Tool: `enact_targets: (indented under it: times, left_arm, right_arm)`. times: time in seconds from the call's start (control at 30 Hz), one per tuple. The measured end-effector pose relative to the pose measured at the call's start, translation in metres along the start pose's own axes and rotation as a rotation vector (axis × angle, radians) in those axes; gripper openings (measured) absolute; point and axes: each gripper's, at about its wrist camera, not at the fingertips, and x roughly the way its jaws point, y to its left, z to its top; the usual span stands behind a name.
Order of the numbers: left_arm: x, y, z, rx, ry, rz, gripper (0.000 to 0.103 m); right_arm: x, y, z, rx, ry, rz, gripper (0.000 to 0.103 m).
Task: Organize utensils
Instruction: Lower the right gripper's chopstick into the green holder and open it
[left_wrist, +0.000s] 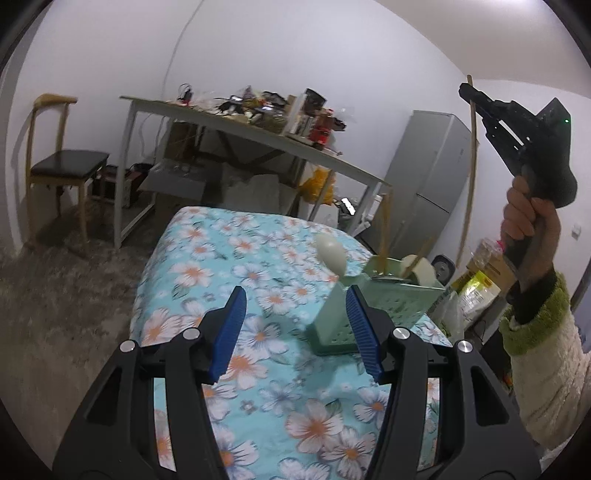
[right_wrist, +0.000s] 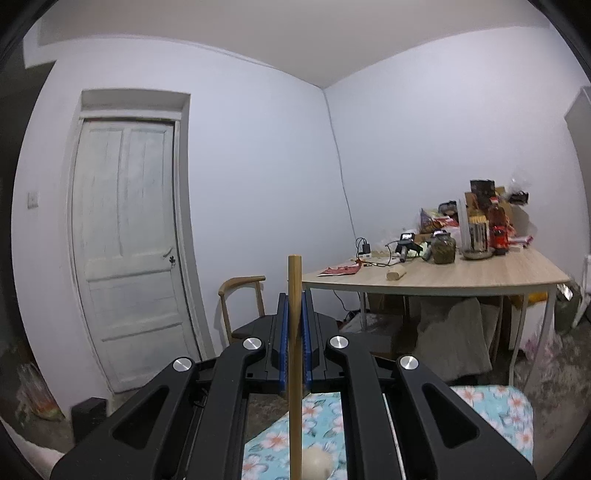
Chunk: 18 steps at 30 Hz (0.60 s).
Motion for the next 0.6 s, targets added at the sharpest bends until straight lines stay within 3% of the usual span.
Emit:
enact_targets:
  times: [0.3,0.5,0.6]
  left_arm:
    - [0.001,0.018,-0.006,-0.027,0.006,0.022,0.053]
    - [0.006,0.018,-0.008,-0.031,0.018,0.018,0.053]
    - [0.007,0.014,-0.009,-0.019,0.02,0.015,0.053]
  right_arm:
    - [0.06,-0.003,-0.042,-0.159,0.133,-0.113,0.007]
    - [0.064,-0.015,-0.065,-0.179,0.216,-0.161,0.007]
    - [0.055,-0.019,-0.07,-0.173,0.246,-0.181,0.014]
